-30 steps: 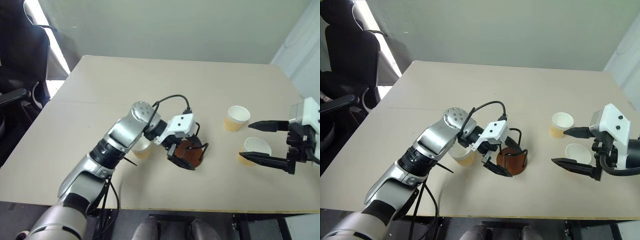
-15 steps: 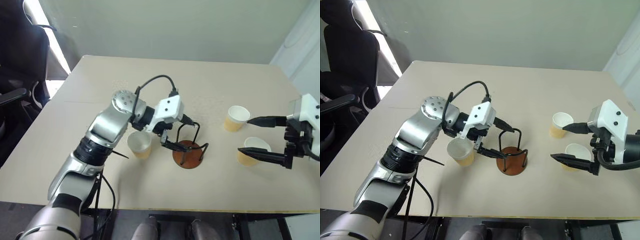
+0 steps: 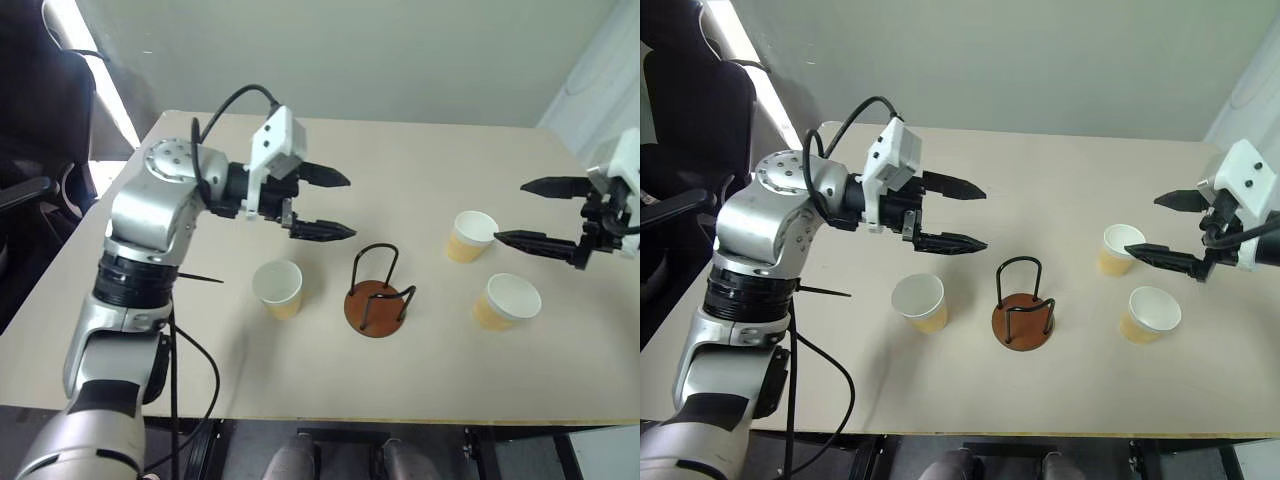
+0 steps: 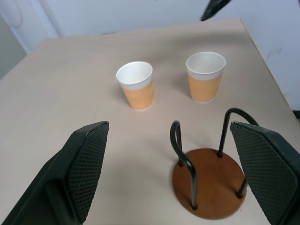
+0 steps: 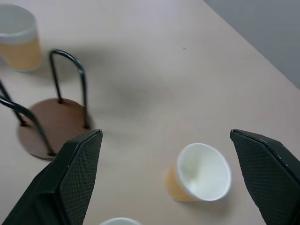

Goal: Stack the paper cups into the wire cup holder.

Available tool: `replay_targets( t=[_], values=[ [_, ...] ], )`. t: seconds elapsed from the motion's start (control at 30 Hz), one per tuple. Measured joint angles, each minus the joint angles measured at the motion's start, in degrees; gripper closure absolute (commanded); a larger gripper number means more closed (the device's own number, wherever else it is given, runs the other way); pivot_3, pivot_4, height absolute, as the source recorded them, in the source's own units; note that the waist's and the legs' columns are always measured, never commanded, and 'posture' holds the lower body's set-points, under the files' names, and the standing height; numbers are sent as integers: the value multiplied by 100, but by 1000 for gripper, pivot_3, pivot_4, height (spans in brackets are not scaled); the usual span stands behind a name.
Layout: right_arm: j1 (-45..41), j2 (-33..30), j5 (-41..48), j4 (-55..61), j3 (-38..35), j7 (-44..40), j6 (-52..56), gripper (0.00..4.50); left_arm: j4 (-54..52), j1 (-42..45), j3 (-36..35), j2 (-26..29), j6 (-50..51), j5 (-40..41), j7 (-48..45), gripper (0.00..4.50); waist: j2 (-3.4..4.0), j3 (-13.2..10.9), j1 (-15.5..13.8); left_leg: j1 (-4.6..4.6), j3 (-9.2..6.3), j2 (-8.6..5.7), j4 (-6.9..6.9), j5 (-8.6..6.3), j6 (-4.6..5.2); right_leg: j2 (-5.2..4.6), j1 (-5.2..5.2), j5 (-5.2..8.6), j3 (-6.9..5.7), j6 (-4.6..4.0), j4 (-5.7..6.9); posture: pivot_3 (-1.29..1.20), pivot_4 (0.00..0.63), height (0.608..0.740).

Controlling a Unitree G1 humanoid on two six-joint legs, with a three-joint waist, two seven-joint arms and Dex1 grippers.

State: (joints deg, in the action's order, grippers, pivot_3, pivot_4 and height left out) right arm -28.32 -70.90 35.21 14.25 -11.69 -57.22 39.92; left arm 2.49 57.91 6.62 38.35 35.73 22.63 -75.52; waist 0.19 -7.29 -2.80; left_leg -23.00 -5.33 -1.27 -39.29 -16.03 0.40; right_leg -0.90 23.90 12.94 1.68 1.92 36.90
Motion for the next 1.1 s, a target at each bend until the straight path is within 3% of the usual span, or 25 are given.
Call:
replay_targets(
  t=[0.13, 0.37, 0.57, 1.1],
  values=[
    [-630, 158, -730, -569, 864, -282, -568, 0, 3, -65, -48, 335, 11, 26, -39, 62, 0, 0, 24, 1, 0, 1, 2, -2, 3, 0, 1, 0, 0, 0, -3, 0, 150, 740],
    [-1172, 594, -1808, -1348, 1899, -731, -1289, 0, -16, -243, -187, 460, 65, 75, 107, 62, 1, 0, 21, -2, 0, 0, 0, -3, 6, -3, 2, 0, -1, 0, -4, 0, 150, 740],
    [-1767, 1028, -2503, -2204, 2236, -911, -1756, 0, -153, -425, -208, 539, 80, 83, 224, 62, 1, 0, 40, -2, -1, 0, 3, -3, 6, -3, 3, 0, -2, -2, -4, 0, 150, 740],
    [-2052, 1481, -3908, -3694, 2680, -1236, -3013, 0, -227, -462, -210, 571, 78, 89, 343, 62, 2, -1, 43, -6, -1, -1, 21, -4, 5, -6, 3, -1, -3, -3, 1, 0, 150, 740]
  ],
)
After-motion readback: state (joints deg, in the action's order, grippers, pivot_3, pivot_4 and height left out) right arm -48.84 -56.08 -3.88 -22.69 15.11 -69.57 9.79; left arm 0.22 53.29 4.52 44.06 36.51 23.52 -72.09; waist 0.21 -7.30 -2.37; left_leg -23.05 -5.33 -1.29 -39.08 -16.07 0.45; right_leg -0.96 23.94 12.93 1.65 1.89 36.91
